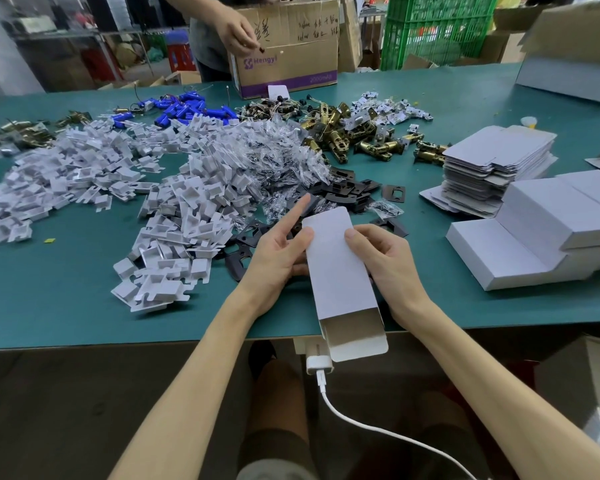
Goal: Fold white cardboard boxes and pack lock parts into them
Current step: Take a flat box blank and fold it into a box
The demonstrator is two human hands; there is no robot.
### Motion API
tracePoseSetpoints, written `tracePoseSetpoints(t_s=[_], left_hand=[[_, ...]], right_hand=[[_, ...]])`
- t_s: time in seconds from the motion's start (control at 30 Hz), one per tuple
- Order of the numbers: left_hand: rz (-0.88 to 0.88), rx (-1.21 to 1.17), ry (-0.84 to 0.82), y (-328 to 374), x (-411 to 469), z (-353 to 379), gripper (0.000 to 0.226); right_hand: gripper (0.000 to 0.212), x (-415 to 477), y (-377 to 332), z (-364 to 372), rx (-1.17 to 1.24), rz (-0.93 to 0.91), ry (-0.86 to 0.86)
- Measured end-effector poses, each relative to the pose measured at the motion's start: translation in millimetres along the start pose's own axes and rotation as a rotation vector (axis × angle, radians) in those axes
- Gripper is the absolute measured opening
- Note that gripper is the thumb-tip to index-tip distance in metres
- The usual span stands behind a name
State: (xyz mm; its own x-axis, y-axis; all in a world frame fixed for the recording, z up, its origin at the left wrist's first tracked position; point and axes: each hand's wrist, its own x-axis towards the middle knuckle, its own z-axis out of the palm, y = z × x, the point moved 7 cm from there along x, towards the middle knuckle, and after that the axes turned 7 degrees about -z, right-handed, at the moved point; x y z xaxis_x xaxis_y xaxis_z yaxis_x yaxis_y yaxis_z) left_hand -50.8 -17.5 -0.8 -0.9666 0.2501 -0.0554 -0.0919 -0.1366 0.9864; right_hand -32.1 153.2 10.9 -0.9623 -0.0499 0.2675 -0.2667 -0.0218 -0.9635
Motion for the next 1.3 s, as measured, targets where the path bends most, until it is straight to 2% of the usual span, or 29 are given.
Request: tracePoseSetpoints(t_s=[0.17,0.3,0.37,0.5,0.57,0.63,0.77,0.97,1.3], left_hand=[[-0.01,0.078,0.043,0.3,-1.2,0.9,0.027],[-0.003,0.137,-0.017,3.2,-4.9,6.2,0.035],[0.0,0.109,0.007,3.5,-4.9,4.5,0.037],[0.03,-0.066,0.265,5.1,-2.0,-15.8,0.036],[0.073,-0.128,0.373,8.9,-2.2,-27.4,0.034],[0.12,-0.145,0.417,12.6,-3.6,-32.8,0.033],[0.128,-0.171,0.324,13.7,-3.5,-26.6,0.028],[0.121,-0.068,0.221,14.0,-4.0,-14.8,0.036],[0.185,-0.039,0.229,17.6,-6.5,-12.3,0.034]], right_hand=[[0.016,-0.4,-0.5,-0.7,0.022,0.001,0.0],[0.017,0.9,-1.8,-0.8,0.03,-0.012,0.023],[0.027,1.5,-1.7,-0.3,0.031,0.006,0.025],[0.057,2.9,2.2,2.8,-0.049,0.056,-0.083],[0.053,1.4,4.1,9.5,-0.056,0.058,-0.168],[0.041,1.4,5.1,10.2,-0.023,0.041,-0.163],[0.034,2.6,6.7,-3.8,0.077,0.019,-0.019],[0.055,1.1,9.0,-22.4,0.263,0.053,0.211],[0.086,2.6,13.6,-24.4,0.303,0.066,0.252]])
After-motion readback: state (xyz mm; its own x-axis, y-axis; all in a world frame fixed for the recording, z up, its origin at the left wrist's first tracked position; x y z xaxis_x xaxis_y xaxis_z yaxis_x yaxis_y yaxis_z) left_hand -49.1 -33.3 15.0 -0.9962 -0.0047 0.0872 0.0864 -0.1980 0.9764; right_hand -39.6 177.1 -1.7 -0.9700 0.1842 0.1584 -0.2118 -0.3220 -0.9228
